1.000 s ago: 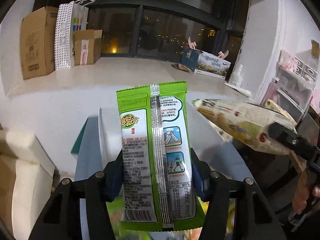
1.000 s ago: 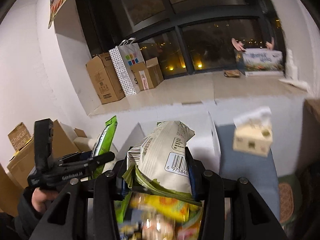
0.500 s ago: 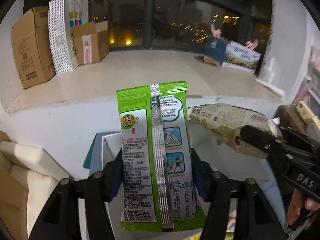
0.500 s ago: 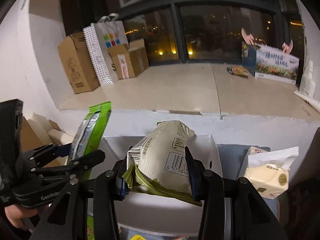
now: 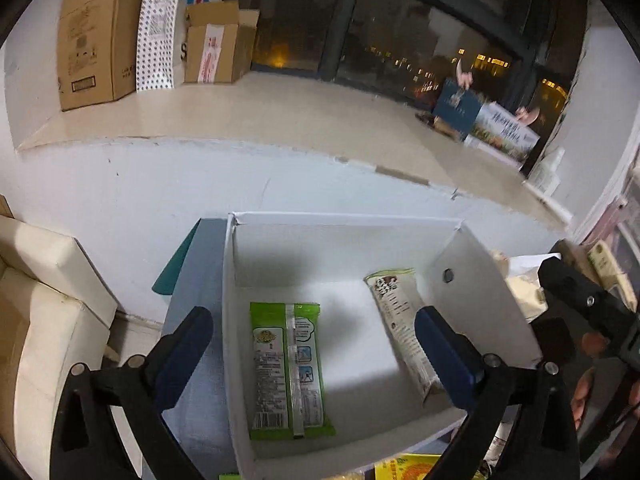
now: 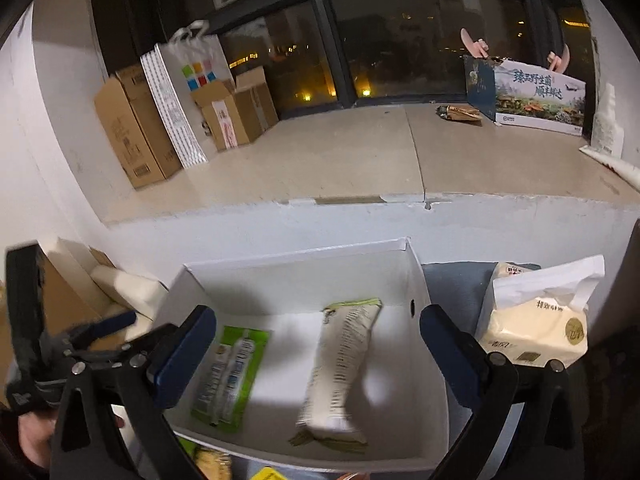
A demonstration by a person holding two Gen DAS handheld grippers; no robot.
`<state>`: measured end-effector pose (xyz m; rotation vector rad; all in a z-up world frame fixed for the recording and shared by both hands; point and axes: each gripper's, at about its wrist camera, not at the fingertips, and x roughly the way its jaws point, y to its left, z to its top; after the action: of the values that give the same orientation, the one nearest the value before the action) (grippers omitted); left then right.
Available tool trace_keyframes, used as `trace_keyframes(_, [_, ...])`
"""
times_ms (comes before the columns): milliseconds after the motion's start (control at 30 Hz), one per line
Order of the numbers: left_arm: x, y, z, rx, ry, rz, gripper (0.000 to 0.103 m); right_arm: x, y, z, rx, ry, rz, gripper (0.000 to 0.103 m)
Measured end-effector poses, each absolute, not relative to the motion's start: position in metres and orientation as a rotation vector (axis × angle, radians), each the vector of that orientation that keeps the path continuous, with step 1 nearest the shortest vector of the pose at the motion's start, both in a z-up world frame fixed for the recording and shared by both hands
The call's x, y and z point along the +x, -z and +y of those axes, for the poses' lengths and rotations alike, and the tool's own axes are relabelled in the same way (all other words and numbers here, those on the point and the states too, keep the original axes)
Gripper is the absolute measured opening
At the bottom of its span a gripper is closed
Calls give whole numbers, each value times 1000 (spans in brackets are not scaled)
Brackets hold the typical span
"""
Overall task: Organize snacks
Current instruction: 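Drop the green packet into the white box while the right drops the bread bag, then grasp the large green Sweet Sour seaweed pack with the left tool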
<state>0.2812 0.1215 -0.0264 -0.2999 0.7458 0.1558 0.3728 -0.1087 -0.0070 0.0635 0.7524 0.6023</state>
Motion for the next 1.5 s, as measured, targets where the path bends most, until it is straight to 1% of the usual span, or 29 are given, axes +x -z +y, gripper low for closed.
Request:
trace_keyframes(167, [239, 7, 114, -256, -134, 626, 103, 351, -9, -125, 154, -656, 687, 103])
trace_keyframes(233, [222, 2, 111, -255, -113, 619, 103, 334, -16, -135, 192, -676, 649, 103])
trace_keyframes(367, [180, 0, 99, -249, -74, 631, 103, 298, -24, -152, 229, -729, 635, 103])
trace_keyframes(633, [91, 19, 72, -284, -28, 631, 103, 202, -27, -189, 244, -804, 563, 103])
trace_keyframes(867, [42, 39, 51, -299, -9, 643, 103, 137, -6, -214, 240, -780, 555, 103])
trace_keyframes(1133, [30, 52, 50, -304, -10, 694, 103, 85, 16, -237, 169, -725, 536, 103])
trace_keyframes(1500, [53, 88, 68, -318, -79, 849, 103, 73, 13, -246, 144, -697, 526, 103])
